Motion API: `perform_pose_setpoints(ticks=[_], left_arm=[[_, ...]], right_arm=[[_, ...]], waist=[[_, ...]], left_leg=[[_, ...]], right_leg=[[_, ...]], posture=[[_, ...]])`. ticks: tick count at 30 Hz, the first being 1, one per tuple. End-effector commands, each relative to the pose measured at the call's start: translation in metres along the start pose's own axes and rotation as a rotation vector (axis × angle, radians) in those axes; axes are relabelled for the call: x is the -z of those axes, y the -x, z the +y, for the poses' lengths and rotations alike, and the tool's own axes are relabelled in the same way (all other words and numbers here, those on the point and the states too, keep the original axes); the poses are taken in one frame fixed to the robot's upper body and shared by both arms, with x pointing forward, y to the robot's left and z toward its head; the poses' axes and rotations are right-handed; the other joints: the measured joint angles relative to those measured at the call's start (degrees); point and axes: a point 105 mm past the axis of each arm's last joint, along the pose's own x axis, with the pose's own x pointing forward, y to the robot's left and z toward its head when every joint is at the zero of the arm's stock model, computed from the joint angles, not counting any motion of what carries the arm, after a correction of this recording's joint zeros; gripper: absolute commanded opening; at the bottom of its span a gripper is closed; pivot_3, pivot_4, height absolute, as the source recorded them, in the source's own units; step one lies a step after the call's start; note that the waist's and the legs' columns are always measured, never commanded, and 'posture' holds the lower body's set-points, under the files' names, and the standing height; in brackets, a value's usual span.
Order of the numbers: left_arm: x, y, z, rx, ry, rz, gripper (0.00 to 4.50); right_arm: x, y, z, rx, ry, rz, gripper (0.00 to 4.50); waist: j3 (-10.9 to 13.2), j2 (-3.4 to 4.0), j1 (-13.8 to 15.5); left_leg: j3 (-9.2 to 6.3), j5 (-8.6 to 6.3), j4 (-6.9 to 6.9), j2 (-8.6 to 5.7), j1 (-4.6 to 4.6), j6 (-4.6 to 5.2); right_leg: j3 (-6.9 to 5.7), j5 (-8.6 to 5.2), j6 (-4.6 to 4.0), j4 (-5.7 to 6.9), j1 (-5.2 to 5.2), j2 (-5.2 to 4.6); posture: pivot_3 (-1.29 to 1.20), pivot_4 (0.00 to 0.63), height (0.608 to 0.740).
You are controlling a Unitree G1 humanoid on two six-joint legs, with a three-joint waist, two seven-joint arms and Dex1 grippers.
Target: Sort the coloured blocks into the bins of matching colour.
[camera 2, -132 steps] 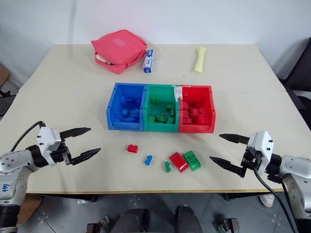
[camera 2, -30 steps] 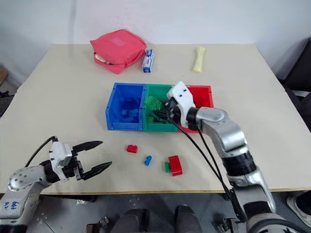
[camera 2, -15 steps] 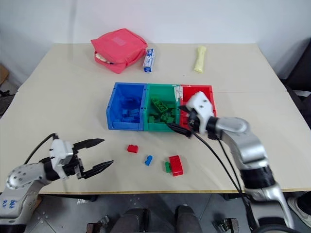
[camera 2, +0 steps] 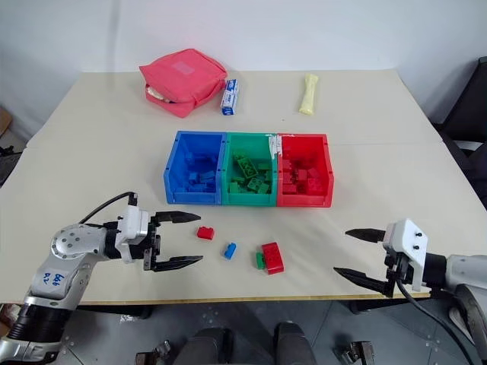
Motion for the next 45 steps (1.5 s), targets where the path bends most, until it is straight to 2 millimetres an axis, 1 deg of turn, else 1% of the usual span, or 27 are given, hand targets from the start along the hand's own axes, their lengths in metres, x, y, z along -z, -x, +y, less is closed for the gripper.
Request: perform_pose_setpoints(ticks=[1,3,6,10,13,15,18,21,22,23,24,25,26,29,31,33,36,37,39,40,41,42,43,45], left_arm=[[-0.002,0.005,-0.003,0.026,-0.011,0.004,4.5],[-0.002,0.007,-0.005,0.023,-0.012,0.01,4.5],[0.001,0.014,-0.009,0.012,-0.006,0.028,4.5],[0.004,0.021,-0.016,-0.014,0.0,0.059,4.5],[0.002,0.022,-0.018,-0.042,-0.004,0.057,4.5],[-0.001,0.022,-0.02,-0.065,-0.005,0.052,4.5],[-0.003,0.023,-0.026,-0.094,0.005,0.051,4.5],[-0.001,0.026,-0.028,-0.125,0.014,0.061,4.5],[-0.001,0.027,-0.028,-0.132,0.015,0.061,4.5],[-0.001,0.027,-0.028,-0.135,0.015,0.061,4.5],[-0.001,0.027,-0.027,-0.141,0.014,0.058,4.5],[-0.001,0.026,-0.026,-0.145,0.014,0.056,4.5],[-0.002,0.026,-0.025,-0.147,0.013,0.054,4.5],[-0.003,0.024,-0.022,-0.155,0.012,0.04,4.5],[-0.004,0.023,-0.02,-0.165,0.015,0.026,4.5],[-0.003,0.022,-0.019,-0.166,0.017,0.023,4.5],[-0.001,0.019,-0.018,-0.16,0.021,0.018,4.5],[-0.001,0.018,-0.018,-0.158,0.021,0.015,4.5],[-0.001,0.018,-0.017,-0.154,0.021,0.013,4.5],[-0.001,0.017,-0.017,-0.152,0.021,0.012,4.5],[-0.001,0.017,-0.017,-0.149,0.021,0.012,4.5],[-0.001,0.018,-0.017,-0.146,0.021,0.012,4.5],[-0.001,0.018,-0.016,-0.144,0.021,0.013,4.5],[-0.001,0.018,-0.017,-0.141,0.022,0.013,4.5]], right_arm=[[-0.013,-0.019,0.008,-0.122,0.066,-0.019,4.45],[-0.015,-0.034,0.013,-0.204,0.077,-0.01,4.45],[-0.017,-0.06,0.015,-0.32,0.086,0.017,4.45],[-0.016,-0.089,0.019,-0.454,0.114,0.064,4.45],[-0.011,-0.104,0.02,-0.501,0.138,0.093,4.45],[-0.007,-0.113,0.021,-0.523,0.12,0.11,4.45],[-0.003,-0.127,0.017,-0.507,0.101,0.109,4.45],[0.0,-0.132,0.015,-0.489,0.108,0.116,3.82],[0.001,-0.133,0.014,-0.48,0.111,0.115,3.48],[0.001,-0.134,0.014,-0.476,0.114,0.112,3.26],[-0.001,-0.134,0.012,-0.459,0.112,0.103,3.23],[-0.002,-0.133,0.012,-0.452,0.111,0.096,3.07],[-0.004,-0.132,0.012,-0.453,0.108,0.09,2.84],[-0.014,-0.124,0.009,-0.427,0.092,0.03,1.96],[-0.019,-0.114,0.004,-0.395,0.075,0.003,1.96],[-0.018,-0.105,-0.001,-0.364,0.079,0.01,1.96],[-0.022,-0.099,-0.004,-0.336,0.077,-0.01,1.96],[-0.025,-0.098,-0.005,-0.323,0.043,-0.024,1.96],[-0.031,-0.097,-0.003,-0.338,0.001,-0.036,2.36],[-0.035,-0.097,0.0,-0.351,0.008,-0.046,2.57],[-0.037,-0.097,0.003,-0.368,0.03,-0.05,2.89],[-0.038,-0.097,0.005,-0.377,0.056,-0.054,3.29],[-0.037,-0.097,0.008,-0.402,0.056,-0.039,3.56],[-0.038,-0.096,0.014,-0.442,0.07,-0.031,4.29]], waist=[[0.0,0.0,0.15],[0.01,0.03,0.31],[0.03,0.04,0.14],[0.04,0.07,0.36],[0.05,0.07,0.68],[0.05,0.07,0.59],[0.04,0.07,0.3],[0.04,0.07,0.13],[0.04,0.06,0.15],[0.02,0.03,0.13],[0.01,0.01,0.14],[0.01,0.01,0.16],[0.01,0.01,0.18],[0.01,0.01,0.32],[0.01,0.02,0.52],[0.03,0.05,0.58],[0.03,0.05,0.48],[0.03,0.05,0.39],[0.05,0.08,0.22],[0.05,0.08,0.21],[0.05,0.08,0.23],[0.05,0.08,0.28],[0.05,0.08,0.34],[0.05,0.08,0.39]], left_leg=[[-0.01,0.0,0.01,0.0,0.0,0.0],[-0.02,0.02,0.02,0.0,0.0,-0.04],[-0.04,0.04,0.02,0.0,-0.01,-0.09],[-0.09,0.06,0.0,0.01,-0.05,-0.15],[-0.21,0.04,0.05,-0.01,-0.17,-0.15],[-0.2,0.01,0.12,-0.06,-0.21,-0.1],[-0.18,0.0,0.14,-0.08,-0.2,-0.08],[-0.16,0.02,0.11,-0.03,-0.15,-0.13],[-0.16,0.04,0.07,-0.03,-0.13,-0.16],[-0.18,0.06,0.05,0.0,-0.11,-0.19],[-0.18,0.06,0.05,0.04,-0.04,-0.2],[-0.18,0.05,0.04,0.04,-0.01,-0.19],[-0.18,0.05,0.04,0.04,0.02,-0.19],[-0.18,0.05,0.04,0.03,0.02,-0.18],[-0.19,0.04,0.04,0.02,0.01,-0.18],[-0.19,0.03,0.06,-0.04,-0.06,-0.16],[-0.18,0.02,0.06,-0.05,-0.09,-0.14],[-0.18,0.02,0.04,-0.04,-0.09,-0.14],[-0.16,0.03,0.0,-0.02,-0.09,-0.17],[-0.17,0.04,-0.01,0.0,-0.1,-0.18],[-0.17,0.04,-0.02,0.01,-0.1,-0.18],[-0.17,0.04,-0.03,0.01,-0.1,-0.19],[-0.17,0.03,-0.03,0.01,-0.11,-0.18],[-0.17,0.03,0.0,0.0,-0.13,-0.17]], right_leg=[[0.0,0.0,0.0,0.0,0.0,-0.01],[-0.01,0.0,0.0,-0.01,-0.01,-0.01],[-0.01,0.0,0.0,-0.06,-0.02,-0.03],[-0.04,0.0,-0.01,-0.11,-0.05,-0.03],[-0.12,0.0,-0.01,-0.17,-0.07,-0.08],[-0.12,0.0,-0.01,-0.17,-0.07,-0.11],[-0.09,0.01,0.01,-0.18,-0.05,-0.13],[-0.1,0.01,0.01,-0.17,-0.05,-0.08],[-0.1,0.01,0.01,-0.15,-0.05,-0.08],[-0.11,0.0,0.0,-0.15,-0.04,-0.06],[-0.11,0.0,-0.01,-0.14,0.02,-0.03],[-0.12,0.0,-0.02,-0.13,0.05,-0.03],[-0.12,0.0,-0.02,-0.13,0.07,-0.03],[-0.11,0.0,-0.02,-0.12,0.07,-0.04],[-0.11,0.0,-0.02,-0.13,0.07,-0.06],[-0.11,0.0,-0.02,-0.14,0.04,-0.11],[-0.11,0.0,-0.01,-0.17,0.01,-0.11],[-0.12,0.0,-0.01,-0.18,0.0,-0.1],[-0.1,0.0,-0.01,-0.17,-0.04,-0.07],[-0.1,0.0,-0.01,-0.16,-0.06,-0.05],[-0.1,0.0,-0.02,-0.16,-0.07,-0.05],[-0.11,0.0,-0.02,-0.16,-0.07,-0.05],[-0.11,0.0,-0.01,-0.17,-0.07,-0.05],[-0.11,0.0,-0.01,-0.18,-0.07,-0.06]], posture=[[0.0,0.15,0.74],[0.0,0.15,0.74],[0.0,0.15,0.74],[0.0,0.15,0.74],[0.0,0.15,0.74],[0.0,0.15,0.74],[0.0,0.15,0.74],[0.0,0.15,0.74],[0.0,0.15,0.74],[0.0,0.15,0.74],[0.0,0.15,0.74],[0.0,0.15,0.74],[0.0,0.15,0.74],[0.0,0.15,0.74],[0.0,0.15,0.74],[0.0,0.15,0.74],[0.0,0.15,0.74],[0.0,0.15,0.74],[0.0,0.15,0.74],[0.0,0.15,0.74],[0.0,0.15,0.74],[0.0,0.15,0.74],[0.0,0.15,0.74],[0.0,0.15,0.74]])
